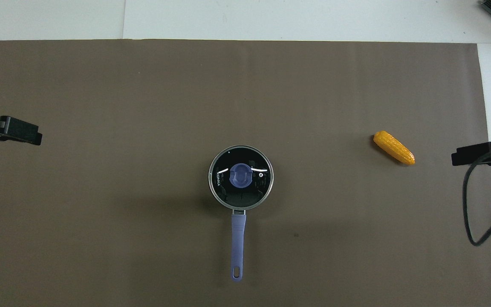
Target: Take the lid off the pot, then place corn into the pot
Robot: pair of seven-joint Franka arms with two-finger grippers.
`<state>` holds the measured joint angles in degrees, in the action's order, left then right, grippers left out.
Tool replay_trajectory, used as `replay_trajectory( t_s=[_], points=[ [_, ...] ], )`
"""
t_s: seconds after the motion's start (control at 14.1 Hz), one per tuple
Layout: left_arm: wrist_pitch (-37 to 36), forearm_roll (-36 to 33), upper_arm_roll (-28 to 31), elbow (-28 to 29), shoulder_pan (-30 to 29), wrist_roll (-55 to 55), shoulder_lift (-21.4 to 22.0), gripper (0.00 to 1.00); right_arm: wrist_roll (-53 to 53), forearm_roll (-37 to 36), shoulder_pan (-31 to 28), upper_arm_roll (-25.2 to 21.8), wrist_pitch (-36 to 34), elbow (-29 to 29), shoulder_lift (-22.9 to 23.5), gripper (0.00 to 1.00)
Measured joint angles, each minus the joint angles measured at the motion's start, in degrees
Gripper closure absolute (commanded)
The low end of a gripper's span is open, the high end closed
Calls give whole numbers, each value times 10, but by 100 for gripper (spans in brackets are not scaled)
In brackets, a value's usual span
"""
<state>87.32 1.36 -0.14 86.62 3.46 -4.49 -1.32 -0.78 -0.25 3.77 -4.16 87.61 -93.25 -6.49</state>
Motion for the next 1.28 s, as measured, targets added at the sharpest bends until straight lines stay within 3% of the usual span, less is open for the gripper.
replay_trajectory(
  t_s=[0.99,1.28],
  points=[
    [-25,0,3,-1,1,-3,6,0,-3,0,-4,-5,-10,1,-1,0],
    [-25,0,2,1,1,-4,7,0,-47,-1,-18,-8,-10,-14,-2,0]
  ],
)
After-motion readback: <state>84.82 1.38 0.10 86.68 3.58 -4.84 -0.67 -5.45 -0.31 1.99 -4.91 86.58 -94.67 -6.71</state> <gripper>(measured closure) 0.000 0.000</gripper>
